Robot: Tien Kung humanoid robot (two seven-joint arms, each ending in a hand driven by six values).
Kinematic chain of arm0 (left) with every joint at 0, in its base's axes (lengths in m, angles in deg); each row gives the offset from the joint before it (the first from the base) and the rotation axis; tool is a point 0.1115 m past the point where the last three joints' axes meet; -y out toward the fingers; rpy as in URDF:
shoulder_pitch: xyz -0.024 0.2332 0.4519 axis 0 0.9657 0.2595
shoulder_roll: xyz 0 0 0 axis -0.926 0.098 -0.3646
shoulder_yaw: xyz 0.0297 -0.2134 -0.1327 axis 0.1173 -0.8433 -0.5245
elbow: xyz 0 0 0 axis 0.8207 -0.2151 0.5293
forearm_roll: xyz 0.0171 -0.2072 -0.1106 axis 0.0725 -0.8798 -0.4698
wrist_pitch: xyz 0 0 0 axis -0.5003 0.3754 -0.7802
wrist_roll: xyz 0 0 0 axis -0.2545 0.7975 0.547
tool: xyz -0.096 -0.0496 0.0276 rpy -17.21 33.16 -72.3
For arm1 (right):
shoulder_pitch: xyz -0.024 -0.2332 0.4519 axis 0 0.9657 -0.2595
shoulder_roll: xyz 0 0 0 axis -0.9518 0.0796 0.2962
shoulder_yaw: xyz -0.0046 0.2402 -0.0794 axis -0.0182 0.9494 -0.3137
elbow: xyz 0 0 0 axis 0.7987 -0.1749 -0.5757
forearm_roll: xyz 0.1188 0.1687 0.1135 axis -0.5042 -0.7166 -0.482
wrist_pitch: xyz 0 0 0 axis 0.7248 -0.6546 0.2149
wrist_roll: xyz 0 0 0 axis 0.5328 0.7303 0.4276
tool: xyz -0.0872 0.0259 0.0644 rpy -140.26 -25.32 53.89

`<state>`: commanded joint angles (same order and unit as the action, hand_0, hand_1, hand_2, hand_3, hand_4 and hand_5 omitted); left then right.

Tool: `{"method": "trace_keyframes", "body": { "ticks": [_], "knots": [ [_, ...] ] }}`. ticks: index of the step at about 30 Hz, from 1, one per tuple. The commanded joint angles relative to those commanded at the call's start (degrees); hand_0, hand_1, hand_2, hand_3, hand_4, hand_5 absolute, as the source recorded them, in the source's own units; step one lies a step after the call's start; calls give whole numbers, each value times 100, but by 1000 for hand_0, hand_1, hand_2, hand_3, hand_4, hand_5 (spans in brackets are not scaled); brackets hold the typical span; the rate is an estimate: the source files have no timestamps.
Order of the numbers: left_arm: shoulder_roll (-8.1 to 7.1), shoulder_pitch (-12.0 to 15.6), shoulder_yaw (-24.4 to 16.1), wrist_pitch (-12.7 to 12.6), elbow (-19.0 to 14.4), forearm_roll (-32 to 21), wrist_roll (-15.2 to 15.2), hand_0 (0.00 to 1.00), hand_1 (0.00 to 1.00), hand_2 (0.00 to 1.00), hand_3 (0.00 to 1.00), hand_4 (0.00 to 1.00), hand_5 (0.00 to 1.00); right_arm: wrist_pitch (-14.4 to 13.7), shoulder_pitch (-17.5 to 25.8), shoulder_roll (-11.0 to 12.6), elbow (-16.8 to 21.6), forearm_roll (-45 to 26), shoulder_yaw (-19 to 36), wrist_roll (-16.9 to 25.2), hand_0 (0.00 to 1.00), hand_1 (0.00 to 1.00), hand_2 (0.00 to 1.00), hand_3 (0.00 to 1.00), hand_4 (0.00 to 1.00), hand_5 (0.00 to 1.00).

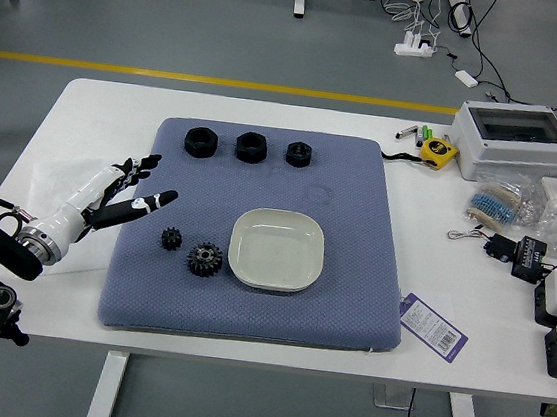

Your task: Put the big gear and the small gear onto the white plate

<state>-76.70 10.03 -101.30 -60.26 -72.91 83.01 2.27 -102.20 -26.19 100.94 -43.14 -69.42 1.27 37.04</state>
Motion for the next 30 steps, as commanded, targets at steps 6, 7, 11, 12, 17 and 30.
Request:
{"method": "trace_keyframes", "body": {
  "ticks": [6, 7, 11, 12, 17, 30],
  "knots": [
    [-245, -254, 362, 41, 67, 1120, 4, 846, 888, 985, 906, 977, 2, -1, 0, -2, -1, -4, 2, 1, 651, 657, 728, 573, 834, 678],
    [-339, -353, 494, 45, 118, 1333, 26, 846, 888, 985, 906, 977, 2, -3, -6, 0, 0, 14, 4, -4, 651, 657, 728, 573, 834, 678],
    [-560, -592, 837, 36, 136, 1524, 77, 822, 866, 954, 898, 938, 2, -10, -7, -1, -1, 9, 7, -5, 651, 658, 728, 574, 834, 677],
    [-583, -617, 870, 37, 130, 1517, 81, 822, 866, 954, 898, 938, 2, -11, -6, -1, -1, 4, 7, -5, 651, 658, 728, 574, 834, 677],
    [-764, -797, 1219, 255, 75, 1496, 14, 815, 853, 920, 887, 943, 2, -22, 4, -3, -1, -40, -8, 7, 651, 658, 728, 574, 834, 678],
    [-840, -1093, 1880, 470, 296, 1480, -125, 734, 741, 801, 839, 916, 2, -25, 34, -10, 1, -1, 18, -8, 651, 658, 729, 574, 835, 678]
  ]
}}
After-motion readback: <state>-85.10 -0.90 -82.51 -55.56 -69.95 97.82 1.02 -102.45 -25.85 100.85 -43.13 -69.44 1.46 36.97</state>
